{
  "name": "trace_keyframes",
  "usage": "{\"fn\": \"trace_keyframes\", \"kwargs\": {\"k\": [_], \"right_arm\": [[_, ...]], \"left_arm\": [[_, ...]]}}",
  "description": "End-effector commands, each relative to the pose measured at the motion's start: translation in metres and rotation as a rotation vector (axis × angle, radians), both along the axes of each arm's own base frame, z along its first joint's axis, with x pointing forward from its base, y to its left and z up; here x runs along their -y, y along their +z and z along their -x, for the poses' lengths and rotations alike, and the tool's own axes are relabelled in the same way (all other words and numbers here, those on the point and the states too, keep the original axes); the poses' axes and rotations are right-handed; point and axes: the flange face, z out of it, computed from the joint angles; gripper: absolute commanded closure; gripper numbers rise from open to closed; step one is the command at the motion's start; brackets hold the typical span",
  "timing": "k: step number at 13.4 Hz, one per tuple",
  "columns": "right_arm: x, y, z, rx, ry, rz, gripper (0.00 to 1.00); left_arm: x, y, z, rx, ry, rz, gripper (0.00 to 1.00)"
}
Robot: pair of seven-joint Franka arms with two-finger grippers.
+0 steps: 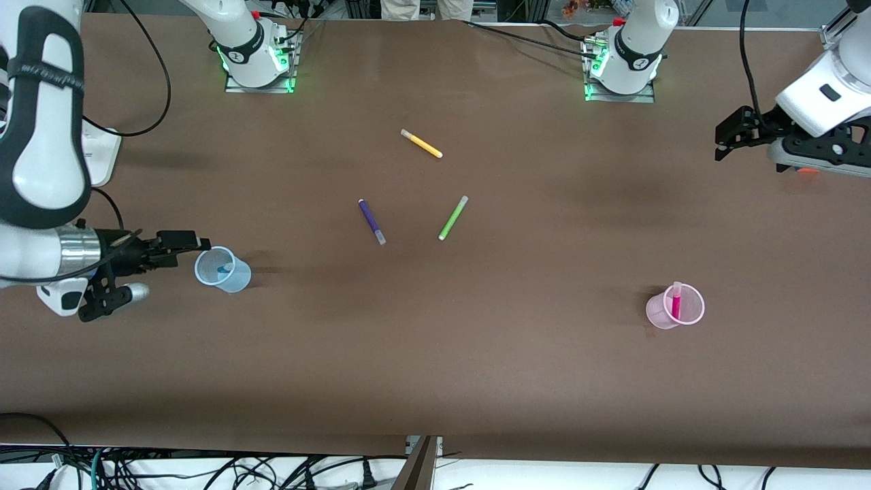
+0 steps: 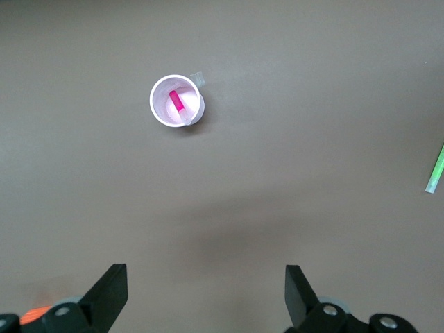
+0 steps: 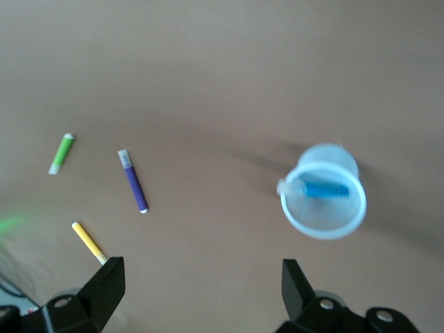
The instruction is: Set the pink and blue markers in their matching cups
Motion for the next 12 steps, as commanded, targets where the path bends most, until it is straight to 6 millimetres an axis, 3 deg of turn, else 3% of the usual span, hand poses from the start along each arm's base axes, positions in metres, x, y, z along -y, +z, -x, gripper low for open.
{"fn": "trace_keyframes", "kwargs": {"k": [1,4,5,8,10,12], "right_arm": [[-0.008,0.026,0.046,-0.044,-0.088,0.151,0.0],[-0.026,0.064,0.099,-0.019,-0.074,0.256,0.0],[-0.014,0.071,0.115,-0.017,-0.087,0.257,0.0],[0.027,0.11,0.133,0.055,-0.147,0.287,0.0],[0.042,0.135,0.143,0.105,-0.133,0.408,0.0],[0.046,0.16,0.151,0.148,-0.135,0.423,0.0]], "left_arm": [[-0.002,0.004,0.002,-0.015,-0.004,-0.02,0.0],[-0.001,-0.003,0.005,-0.056,0.064,-0.014,0.0],[0.001,-0.006,0.002,-0.06,0.062,-0.01,0.0],[0.014,-0.007,0.002,-0.062,0.043,-0.013,0.0],[0.016,-0.007,0.002,-0.059,0.05,-0.015,0.0],[0.021,-0.007,0.003,-0.06,0.042,-0.02,0.0]]}}
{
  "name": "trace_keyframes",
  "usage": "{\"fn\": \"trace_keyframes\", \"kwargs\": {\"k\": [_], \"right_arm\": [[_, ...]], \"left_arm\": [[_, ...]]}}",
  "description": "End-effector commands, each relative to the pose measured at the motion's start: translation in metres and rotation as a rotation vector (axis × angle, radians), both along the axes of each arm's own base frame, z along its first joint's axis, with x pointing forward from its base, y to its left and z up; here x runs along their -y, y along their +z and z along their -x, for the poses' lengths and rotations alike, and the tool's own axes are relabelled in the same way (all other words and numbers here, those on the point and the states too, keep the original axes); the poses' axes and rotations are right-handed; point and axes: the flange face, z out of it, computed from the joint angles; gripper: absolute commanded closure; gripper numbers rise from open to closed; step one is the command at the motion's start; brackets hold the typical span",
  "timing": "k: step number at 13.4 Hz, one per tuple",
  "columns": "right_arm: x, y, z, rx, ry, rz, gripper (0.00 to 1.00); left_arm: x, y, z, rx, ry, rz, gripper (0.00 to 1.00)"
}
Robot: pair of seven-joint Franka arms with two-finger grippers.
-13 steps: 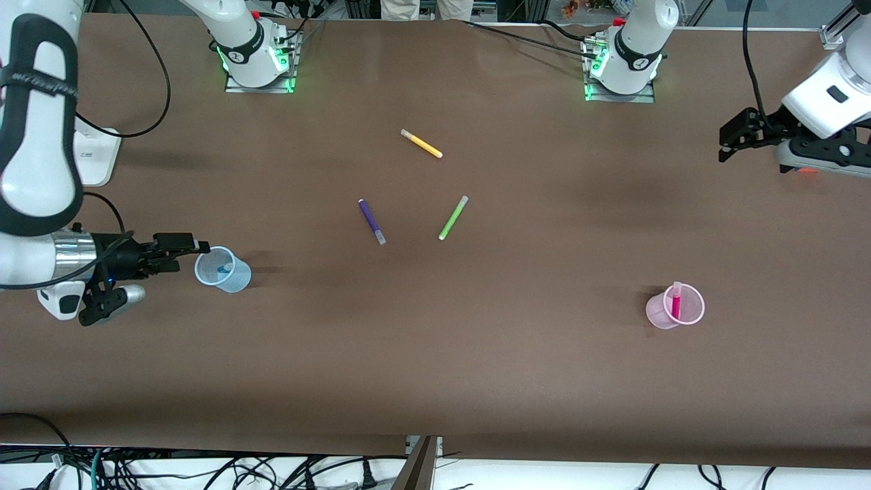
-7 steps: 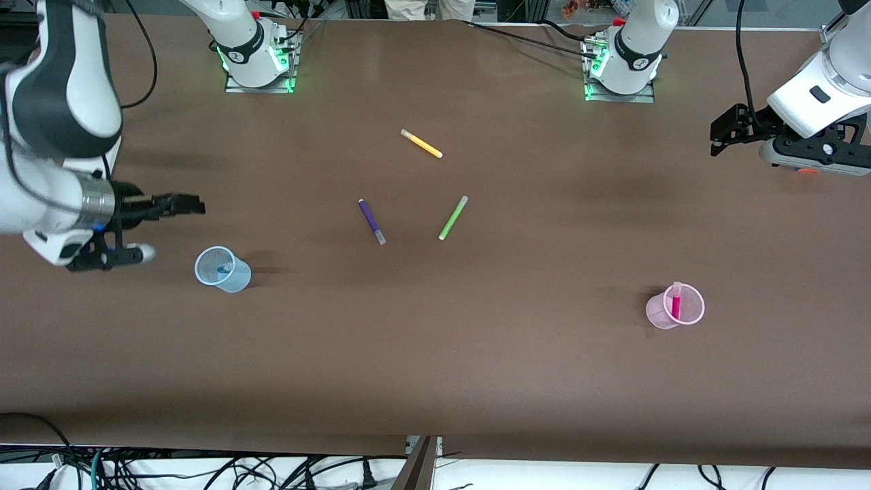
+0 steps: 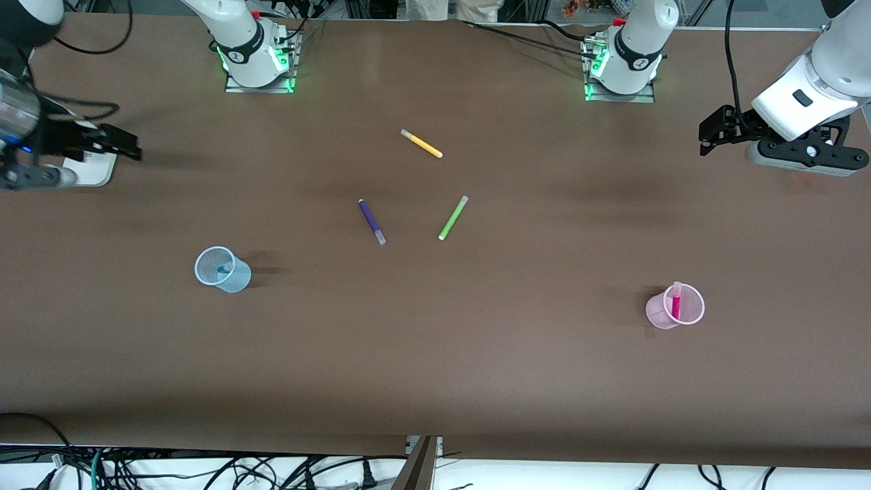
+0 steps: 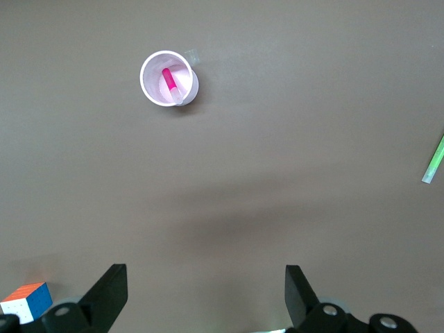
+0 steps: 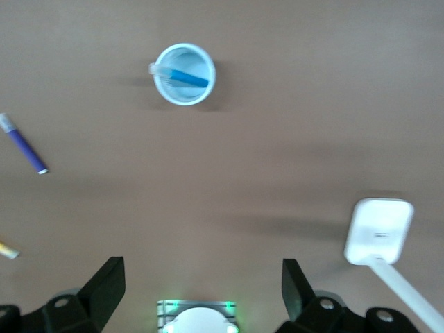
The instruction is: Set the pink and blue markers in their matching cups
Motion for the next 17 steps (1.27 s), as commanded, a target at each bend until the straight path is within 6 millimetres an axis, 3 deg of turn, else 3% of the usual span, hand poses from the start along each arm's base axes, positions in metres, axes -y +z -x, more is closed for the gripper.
{"fn": "trace_keyframes", "kwargs": {"k": [1,7,11,17], "right_arm": [[-0.003,0.021,0.018,0.024,0.011,0.033,0.0],[-0.012,0.027,0.022,-0.007,-0.097,0.007,0.0],[-0.009,0.035,0.007,-0.01,-0.103,0.009,0.0],[-0.005,0.038,0.007,-0.004,-0.102,0.009,0.0]], "left_arm": [[0.005,0.002,-0.002,-0.004,0.004,-0.008,0.0],[0.004,0.002,-0.001,-0.01,0.006,-0.009,0.0],[0.005,0.002,-0.001,-0.01,0.004,-0.009,0.0],[0.005,0.002,-0.001,-0.01,0.004,-0.009,0.0]]}}
